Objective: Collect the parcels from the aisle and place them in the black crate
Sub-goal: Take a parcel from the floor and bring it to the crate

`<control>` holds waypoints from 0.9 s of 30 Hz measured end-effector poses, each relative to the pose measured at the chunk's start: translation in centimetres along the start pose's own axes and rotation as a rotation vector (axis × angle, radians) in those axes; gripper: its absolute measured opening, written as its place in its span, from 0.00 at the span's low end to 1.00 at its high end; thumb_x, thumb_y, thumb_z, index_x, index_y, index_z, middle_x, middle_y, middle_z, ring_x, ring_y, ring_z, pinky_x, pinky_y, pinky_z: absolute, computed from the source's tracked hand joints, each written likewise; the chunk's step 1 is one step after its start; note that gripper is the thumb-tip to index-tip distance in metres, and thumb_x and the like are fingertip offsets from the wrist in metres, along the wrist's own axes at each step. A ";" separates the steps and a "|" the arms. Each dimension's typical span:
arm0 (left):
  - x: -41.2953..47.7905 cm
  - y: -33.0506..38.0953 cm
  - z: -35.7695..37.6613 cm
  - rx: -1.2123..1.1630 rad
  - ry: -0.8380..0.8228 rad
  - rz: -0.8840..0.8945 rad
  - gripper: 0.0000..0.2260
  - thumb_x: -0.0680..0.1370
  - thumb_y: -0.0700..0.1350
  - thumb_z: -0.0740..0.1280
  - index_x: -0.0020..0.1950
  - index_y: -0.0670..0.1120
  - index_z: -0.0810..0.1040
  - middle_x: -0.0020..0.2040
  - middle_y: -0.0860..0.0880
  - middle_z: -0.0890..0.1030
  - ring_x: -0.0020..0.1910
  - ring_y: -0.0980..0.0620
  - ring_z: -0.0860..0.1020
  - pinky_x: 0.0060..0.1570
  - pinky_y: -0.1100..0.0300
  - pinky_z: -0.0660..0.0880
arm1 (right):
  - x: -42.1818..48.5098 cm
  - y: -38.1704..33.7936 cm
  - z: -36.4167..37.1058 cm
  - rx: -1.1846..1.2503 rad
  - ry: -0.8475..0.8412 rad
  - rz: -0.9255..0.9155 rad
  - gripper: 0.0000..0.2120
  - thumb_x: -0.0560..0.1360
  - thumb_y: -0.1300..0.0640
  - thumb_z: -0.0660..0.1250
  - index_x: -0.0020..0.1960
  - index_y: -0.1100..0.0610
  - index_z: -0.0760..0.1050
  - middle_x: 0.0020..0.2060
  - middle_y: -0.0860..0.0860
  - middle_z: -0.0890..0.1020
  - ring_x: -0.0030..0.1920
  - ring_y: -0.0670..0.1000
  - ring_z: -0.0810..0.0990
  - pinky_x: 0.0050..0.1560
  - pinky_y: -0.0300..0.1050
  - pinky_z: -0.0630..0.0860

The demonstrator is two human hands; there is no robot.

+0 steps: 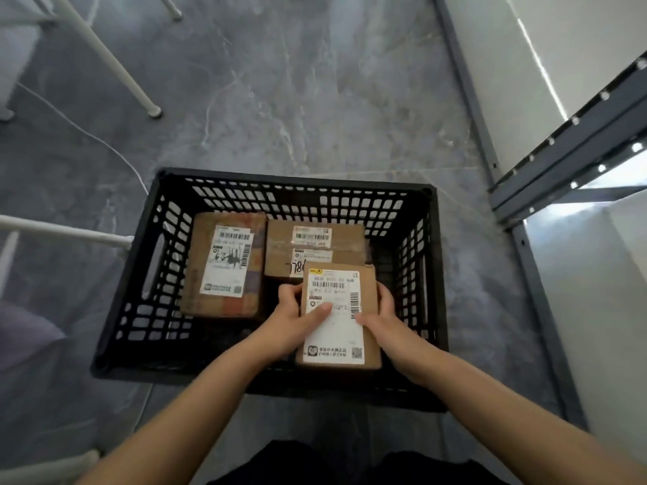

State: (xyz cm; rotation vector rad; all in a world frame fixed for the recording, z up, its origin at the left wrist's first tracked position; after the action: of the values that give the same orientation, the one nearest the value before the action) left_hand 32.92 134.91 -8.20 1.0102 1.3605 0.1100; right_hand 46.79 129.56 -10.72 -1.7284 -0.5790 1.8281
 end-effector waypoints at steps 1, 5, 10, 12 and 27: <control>0.4 -0.9 -1.5 0.009 0.056 -0.002 0.25 0.78 0.47 0.65 0.68 0.44 0.55 0.62 0.46 0.74 0.48 0.57 0.78 0.34 0.69 0.78 | 1.2 -0.1 1.6 -0.024 -0.045 0.010 0.36 0.79 0.58 0.59 0.74 0.42 0.38 0.60 0.49 0.74 0.51 0.48 0.78 0.54 0.47 0.77; 1.9 -2.7 -4.5 0.057 0.100 -0.069 0.26 0.78 0.46 0.65 0.69 0.45 0.54 0.61 0.48 0.75 0.50 0.53 0.79 0.40 0.64 0.78 | 4.0 0.1 4.5 -0.120 -0.061 0.050 0.40 0.78 0.56 0.61 0.74 0.46 0.33 0.69 0.55 0.69 0.64 0.55 0.74 0.66 0.54 0.71; 2.5 -4.2 -5.8 0.200 0.161 -0.103 0.25 0.77 0.44 0.66 0.71 0.46 0.59 0.65 0.46 0.74 0.56 0.50 0.77 0.51 0.57 0.77 | 4.8 0.9 6.4 -0.194 -0.061 0.044 0.39 0.79 0.59 0.59 0.74 0.52 0.31 0.71 0.55 0.66 0.69 0.55 0.68 0.68 0.51 0.67; 2.6 -3.9 -6.7 0.407 0.237 -0.076 0.23 0.76 0.42 0.67 0.69 0.46 0.65 0.65 0.46 0.75 0.62 0.47 0.75 0.57 0.53 0.74 | 5.3 1.2 7.4 -0.212 -0.064 0.043 0.40 0.78 0.62 0.59 0.73 0.55 0.30 0.73 0.56 0.62 0.71 0.55 0.64 0.69 0.50 0.63; 3.5 -2.6 -7.3 0.809 0.429 -0.010 0.08 0.77 0.41 0.63 0.55 0.44 0.78 0.51 0.43 0.82 0.48 0.43 0.79 0.44 0.52 0.79 | 7.2 2.6 6.8 -0.231 0.123 0.048 0.37 0.77 0.64 0.61 0.75 0.56 0.38 0.68 0.57 0.71 0.65 0.56 0.72 0.63 0.48 0.69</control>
State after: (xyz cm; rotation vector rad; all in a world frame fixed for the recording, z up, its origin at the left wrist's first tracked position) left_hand 26.51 139.32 -11.66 1.7191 1.8569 -0.2710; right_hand 39.64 132.73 -17.28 -2.0065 -0.7275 1.7270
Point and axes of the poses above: each hand's wrist, its own x-axis towards the middle knuckle, its own z-axis out of the palm, y = z × x, the point moved 10 cm from there along x, towards the middle knuckle
